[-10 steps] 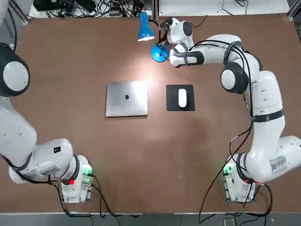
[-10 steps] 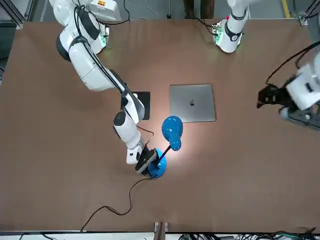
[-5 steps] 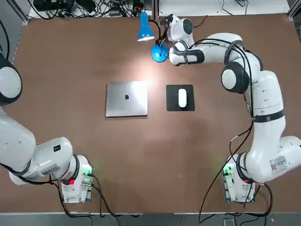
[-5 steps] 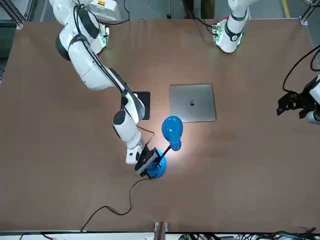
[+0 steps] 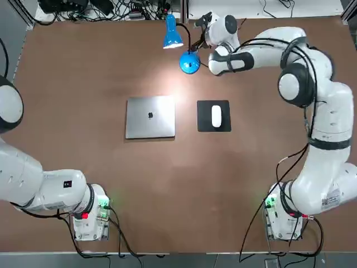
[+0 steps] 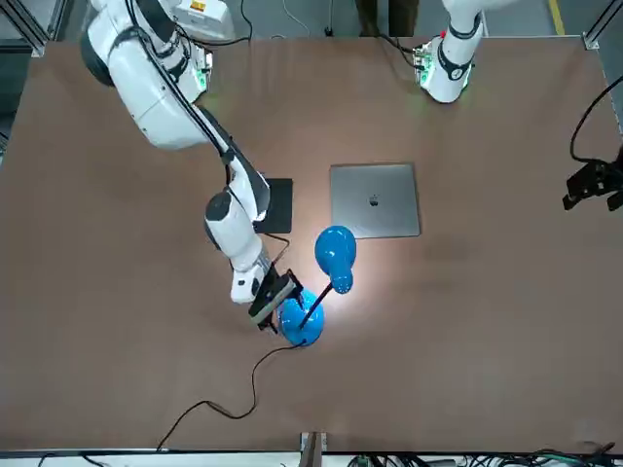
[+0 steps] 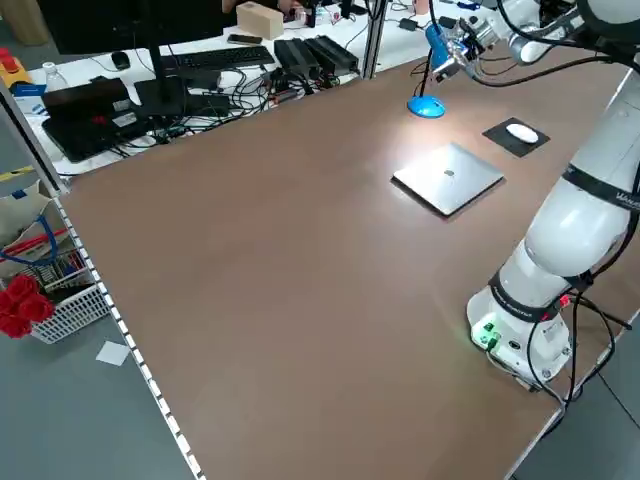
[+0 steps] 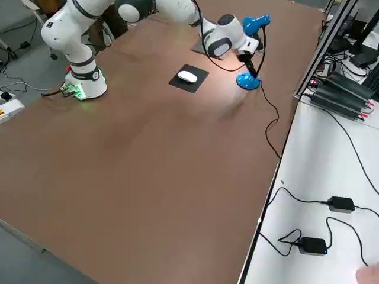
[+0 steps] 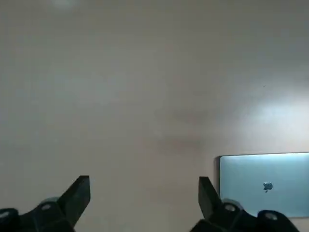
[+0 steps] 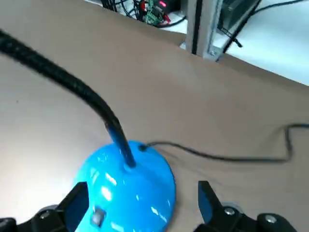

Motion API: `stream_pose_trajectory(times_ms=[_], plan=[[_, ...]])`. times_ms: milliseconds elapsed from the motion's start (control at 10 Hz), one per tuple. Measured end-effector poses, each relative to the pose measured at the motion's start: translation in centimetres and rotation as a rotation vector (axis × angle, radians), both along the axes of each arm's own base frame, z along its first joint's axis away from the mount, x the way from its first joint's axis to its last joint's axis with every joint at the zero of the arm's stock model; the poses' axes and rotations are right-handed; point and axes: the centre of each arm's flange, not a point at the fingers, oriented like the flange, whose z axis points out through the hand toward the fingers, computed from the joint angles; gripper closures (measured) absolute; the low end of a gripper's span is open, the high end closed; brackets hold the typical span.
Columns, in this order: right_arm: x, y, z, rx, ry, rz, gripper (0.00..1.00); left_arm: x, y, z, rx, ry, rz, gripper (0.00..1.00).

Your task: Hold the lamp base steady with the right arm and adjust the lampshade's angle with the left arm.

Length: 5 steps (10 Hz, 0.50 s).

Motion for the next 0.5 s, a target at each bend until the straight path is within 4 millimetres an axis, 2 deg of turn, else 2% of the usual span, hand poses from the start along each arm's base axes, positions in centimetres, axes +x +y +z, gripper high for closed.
stream_pose_trajectory(times_ms=[100, 200, 400, 500], plan=[[-1.2, -1.9, 1.9, -0.049, 0.027, -0.022, 0.0, -0.1, -0.1, -0.1, 0.0, 0.003, -0.002, 0.0], [-2.2, -4.1, 5.0, -0.109, 0.087, -0.076, 0.0, -0.3, -0.2, -0.1, -0.001, 0.004, 0.001, 0.0], [-4.1, -8.4, 13.9, -0.163, 0.235, -0.22, 0.0, -0.8, -0.6, 0.3, -0.006, 0.023, 0.048, 0.0], [-4.8, -11.1, 17.9, -0.162, 0.29, -0.294, 0.0, -1.2, -1.2, 0.6, -0.002, 0.039, 0.078, 0.0]])
